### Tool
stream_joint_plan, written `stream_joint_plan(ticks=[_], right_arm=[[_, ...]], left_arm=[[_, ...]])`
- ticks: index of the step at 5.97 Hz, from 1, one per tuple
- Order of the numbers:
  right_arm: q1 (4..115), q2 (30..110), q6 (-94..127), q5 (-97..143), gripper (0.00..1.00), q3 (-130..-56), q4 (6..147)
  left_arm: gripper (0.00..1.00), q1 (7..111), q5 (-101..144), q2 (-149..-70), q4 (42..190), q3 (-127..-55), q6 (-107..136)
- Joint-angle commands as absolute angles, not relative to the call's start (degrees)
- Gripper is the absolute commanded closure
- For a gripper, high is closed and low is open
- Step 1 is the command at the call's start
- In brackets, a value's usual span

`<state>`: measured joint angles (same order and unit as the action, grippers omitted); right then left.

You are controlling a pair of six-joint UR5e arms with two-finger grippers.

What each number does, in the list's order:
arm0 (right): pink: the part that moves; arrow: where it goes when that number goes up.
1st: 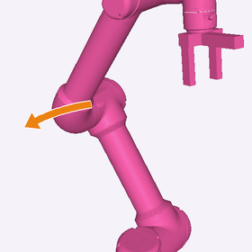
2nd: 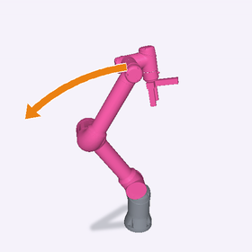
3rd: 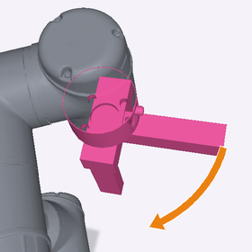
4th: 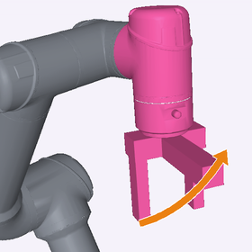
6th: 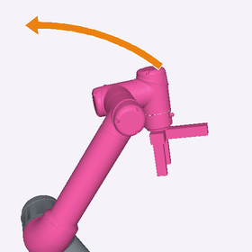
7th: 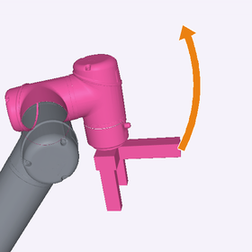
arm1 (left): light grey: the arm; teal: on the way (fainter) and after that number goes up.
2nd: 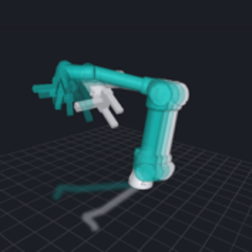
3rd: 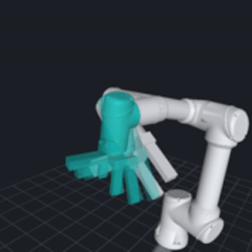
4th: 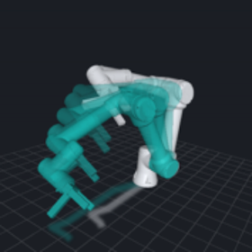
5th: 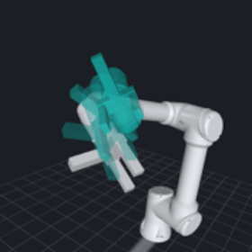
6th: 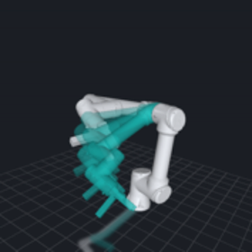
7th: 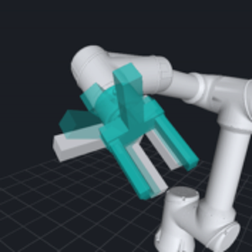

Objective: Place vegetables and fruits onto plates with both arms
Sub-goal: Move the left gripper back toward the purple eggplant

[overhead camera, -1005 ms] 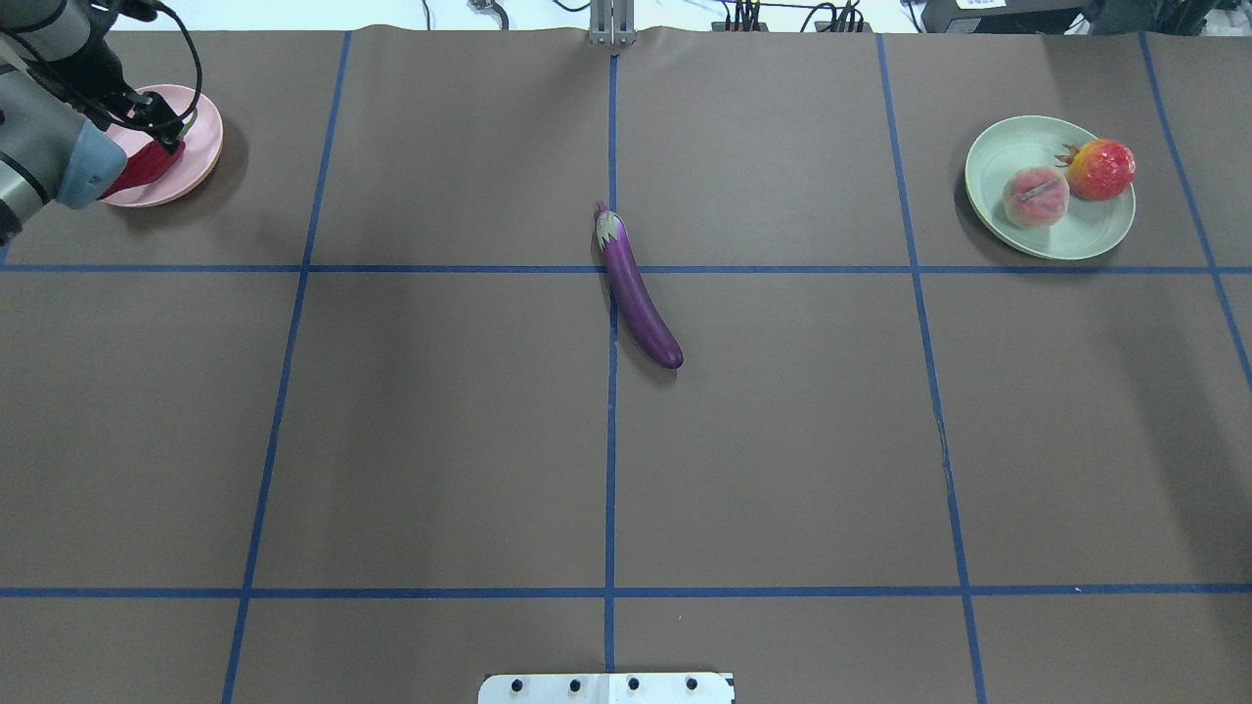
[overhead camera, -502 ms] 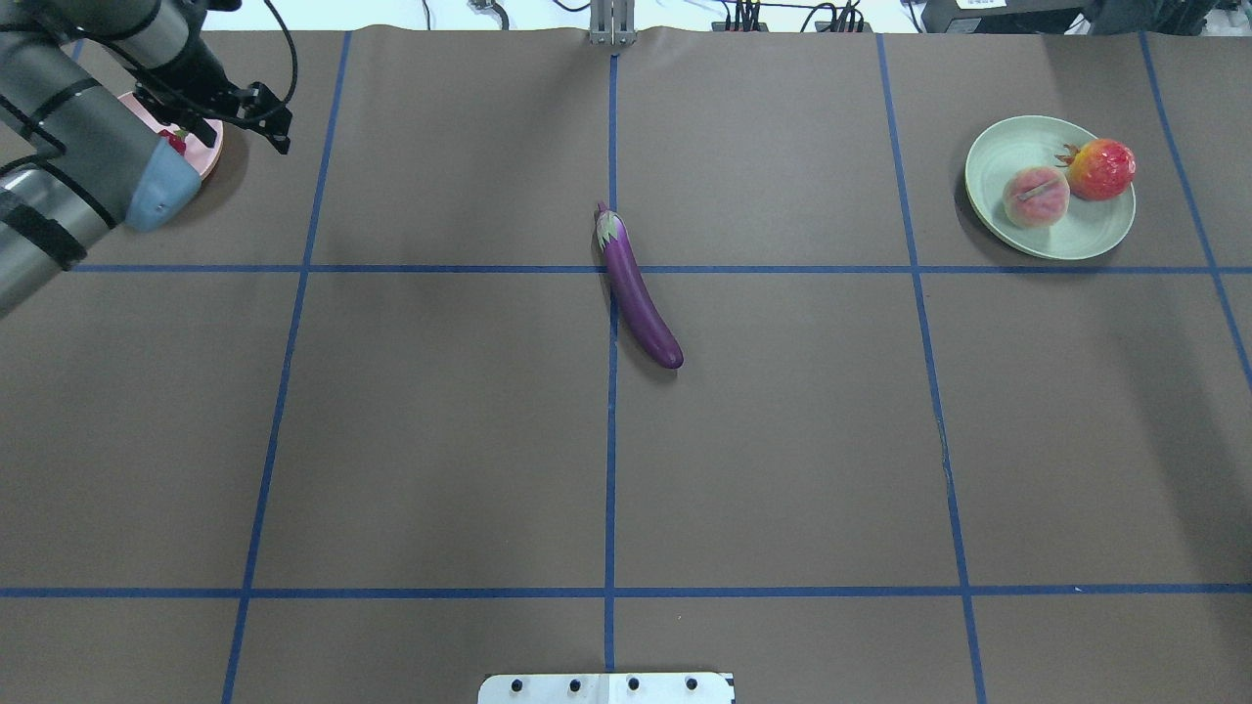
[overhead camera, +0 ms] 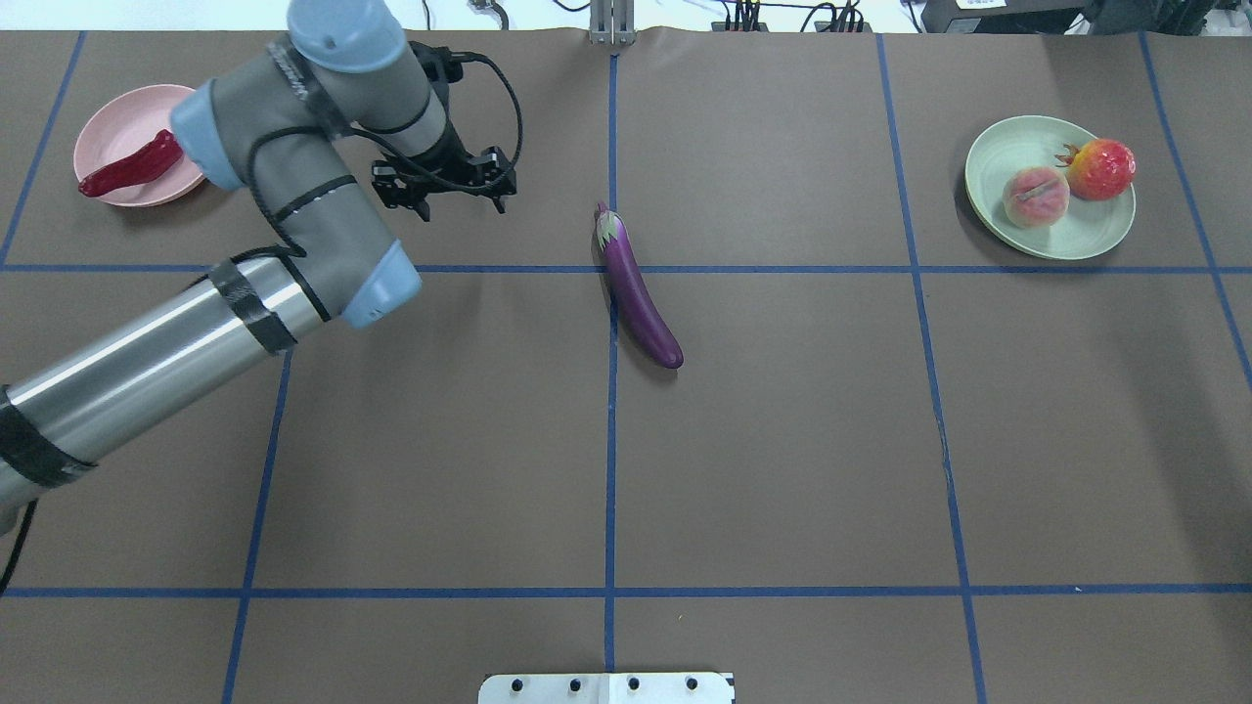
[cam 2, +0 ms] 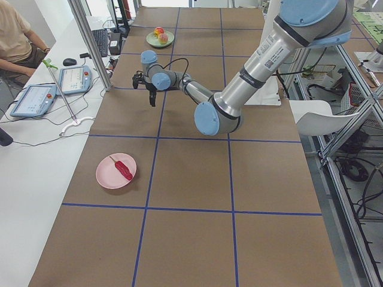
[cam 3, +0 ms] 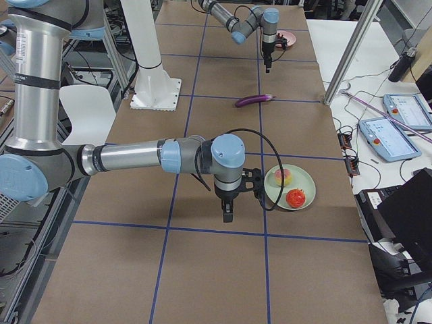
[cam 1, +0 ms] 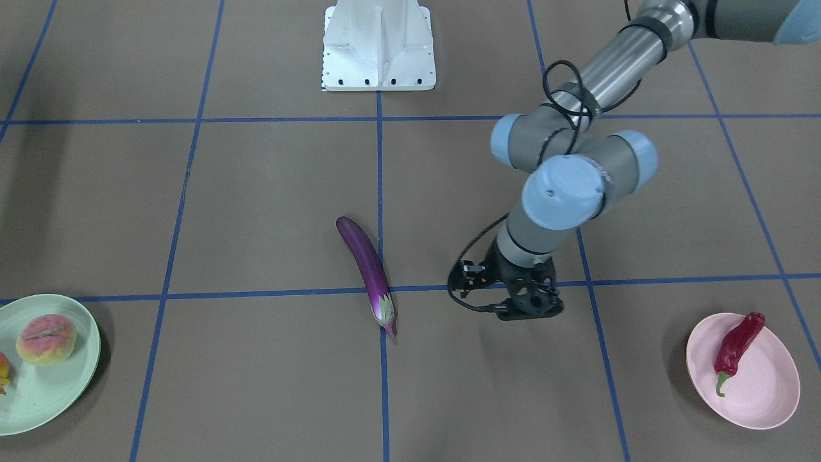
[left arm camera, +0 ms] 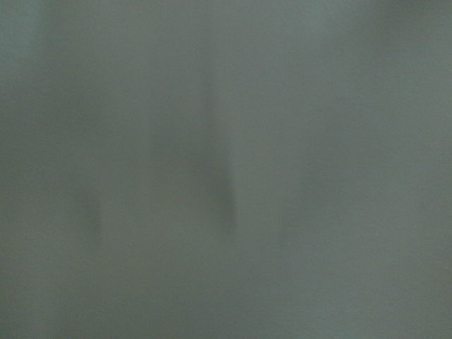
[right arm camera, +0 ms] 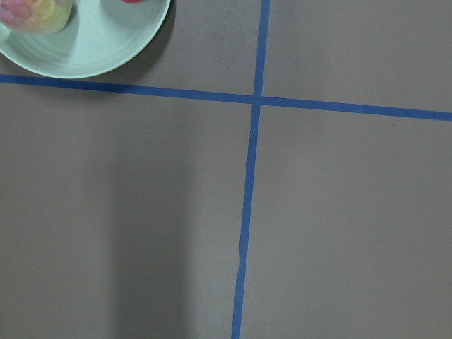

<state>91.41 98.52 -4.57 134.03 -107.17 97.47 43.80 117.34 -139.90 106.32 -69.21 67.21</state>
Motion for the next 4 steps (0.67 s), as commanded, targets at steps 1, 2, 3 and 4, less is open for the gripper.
stream_joint_plan(ticks=[1,2,3,4], right_arm=[[91.41,98.53,-4.57,134.03,0.0,-107.14,97.47],[91.41,98.53,-4.57,134.03,0.0,-107.14,97.47],[91.41,98.53,-4.57,134.03,0.0,-107.05,97.47],[91.41,98.53,-4.57,134.03,0.0,-107.14,97.47]], left_arm=[[0.0,36.33,110.16,-147.72,106.7,-64.09,80.8],[0.0,33.78,106.73,-148.27,106.79,-63.99,84.6],[0.0,32.1,105.31,-150.53,106.79,-62.33,89.16],[0.0,30.6,103.03,-151.95,107.14,-59.88,90.25]])
